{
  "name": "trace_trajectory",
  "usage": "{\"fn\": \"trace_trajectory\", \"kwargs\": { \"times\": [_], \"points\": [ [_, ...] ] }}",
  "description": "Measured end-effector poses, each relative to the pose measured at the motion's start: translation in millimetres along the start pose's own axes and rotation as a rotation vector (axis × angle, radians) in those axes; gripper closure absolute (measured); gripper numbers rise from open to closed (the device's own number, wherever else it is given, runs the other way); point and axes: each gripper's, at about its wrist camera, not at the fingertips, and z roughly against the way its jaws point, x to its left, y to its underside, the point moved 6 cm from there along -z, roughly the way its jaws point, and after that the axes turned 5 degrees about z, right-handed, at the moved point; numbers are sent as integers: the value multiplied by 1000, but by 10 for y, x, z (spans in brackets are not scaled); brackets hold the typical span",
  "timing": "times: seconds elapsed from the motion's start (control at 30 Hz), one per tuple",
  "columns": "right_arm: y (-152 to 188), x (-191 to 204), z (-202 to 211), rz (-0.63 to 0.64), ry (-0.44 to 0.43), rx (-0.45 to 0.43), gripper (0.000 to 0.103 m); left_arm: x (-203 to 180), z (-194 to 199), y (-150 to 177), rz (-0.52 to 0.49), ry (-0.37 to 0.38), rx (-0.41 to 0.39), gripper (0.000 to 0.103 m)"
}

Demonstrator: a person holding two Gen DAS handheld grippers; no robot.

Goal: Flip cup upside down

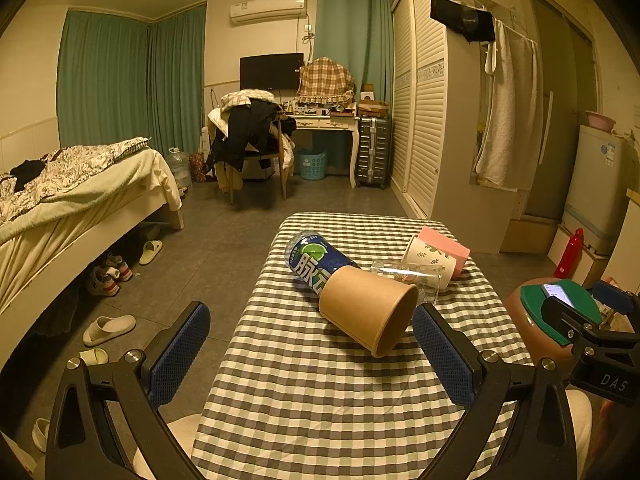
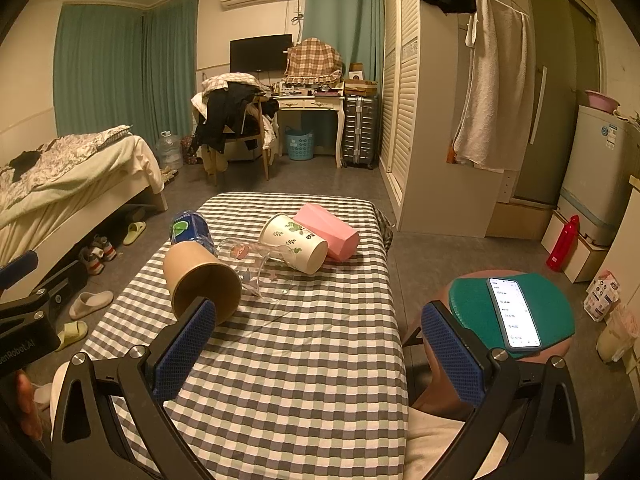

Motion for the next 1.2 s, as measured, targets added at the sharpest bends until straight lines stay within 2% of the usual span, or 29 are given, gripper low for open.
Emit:
{"fn": "trace_trajectory", "kwargs": {
  "times": [1.2],
  "points": [
    [1, 80, -38, 16, -9, 4, 0, 20, -51, 33, -1, -4, 8, 0]
  ]
}}
